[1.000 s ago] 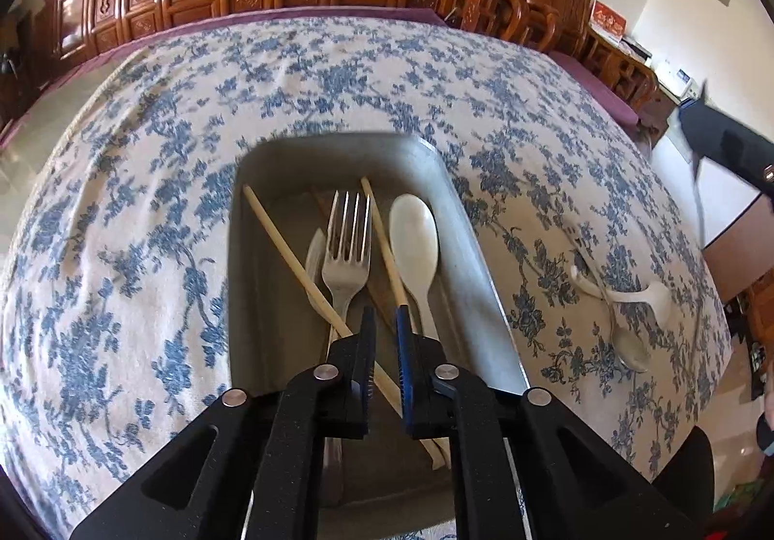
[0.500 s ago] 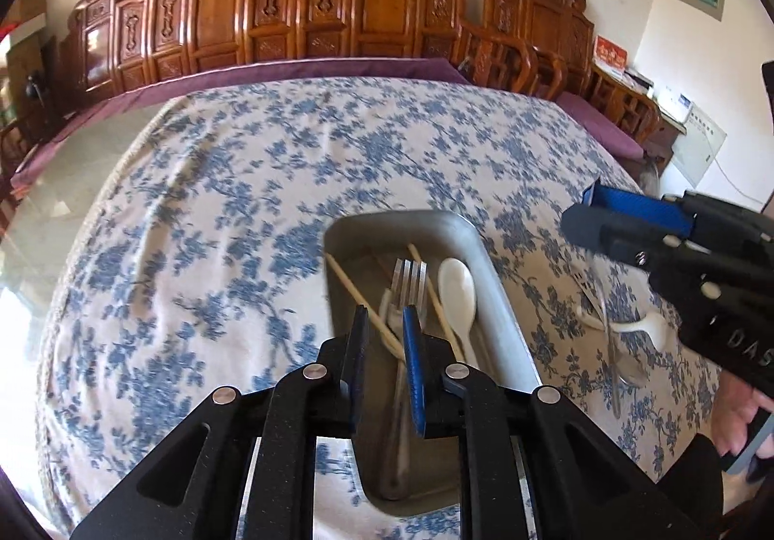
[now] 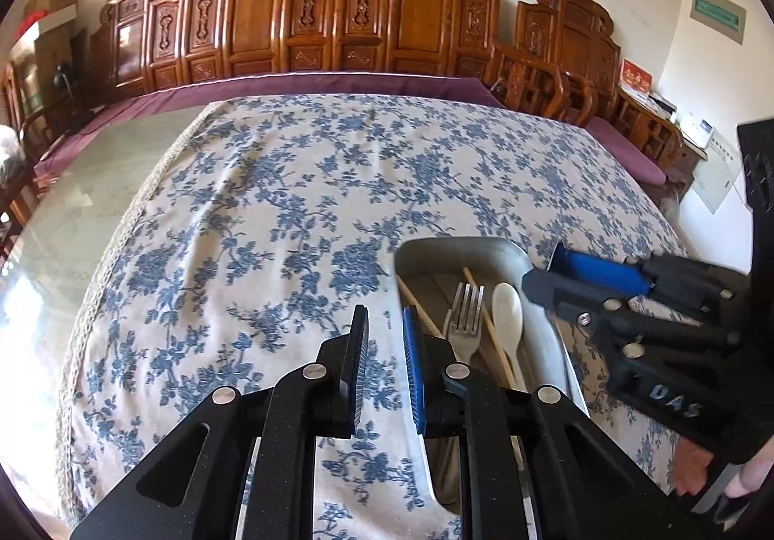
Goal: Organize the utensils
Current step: 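Carry the metal spoon into the tray with the right gripper and open it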
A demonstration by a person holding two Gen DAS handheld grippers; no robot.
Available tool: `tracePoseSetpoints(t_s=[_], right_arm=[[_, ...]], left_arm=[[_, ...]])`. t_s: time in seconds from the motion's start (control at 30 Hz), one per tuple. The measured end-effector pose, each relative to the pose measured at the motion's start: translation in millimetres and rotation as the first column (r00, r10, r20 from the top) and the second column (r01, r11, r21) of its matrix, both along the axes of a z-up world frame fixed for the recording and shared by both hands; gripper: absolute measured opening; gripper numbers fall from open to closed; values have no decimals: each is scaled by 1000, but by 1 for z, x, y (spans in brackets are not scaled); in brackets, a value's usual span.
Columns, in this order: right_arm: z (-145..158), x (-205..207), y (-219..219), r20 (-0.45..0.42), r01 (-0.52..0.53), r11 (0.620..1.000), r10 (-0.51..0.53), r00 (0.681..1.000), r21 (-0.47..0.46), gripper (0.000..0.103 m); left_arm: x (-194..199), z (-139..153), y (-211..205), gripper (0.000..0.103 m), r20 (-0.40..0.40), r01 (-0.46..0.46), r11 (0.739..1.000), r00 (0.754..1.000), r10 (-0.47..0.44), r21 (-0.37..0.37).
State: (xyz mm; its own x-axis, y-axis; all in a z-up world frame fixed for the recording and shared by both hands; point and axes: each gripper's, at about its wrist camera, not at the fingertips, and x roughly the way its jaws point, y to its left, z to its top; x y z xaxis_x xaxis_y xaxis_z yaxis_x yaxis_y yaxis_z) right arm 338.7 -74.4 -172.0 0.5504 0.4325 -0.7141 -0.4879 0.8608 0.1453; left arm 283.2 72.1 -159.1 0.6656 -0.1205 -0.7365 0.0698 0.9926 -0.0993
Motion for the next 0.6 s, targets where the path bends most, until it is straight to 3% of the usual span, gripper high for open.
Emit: tracePoseSetpoints(t_s=[0.33,0.6], right_arm=[[-41,13,7,-97,74,997,-73,993,15,31],[-51,6,19,-107,43,999,-44,993,-8,31]], left_arm=[[2,-2,9,14,-4,-26,1000,1000,26,6],[3,-5,10,14,-7,-26,1000,1000,26,12]])
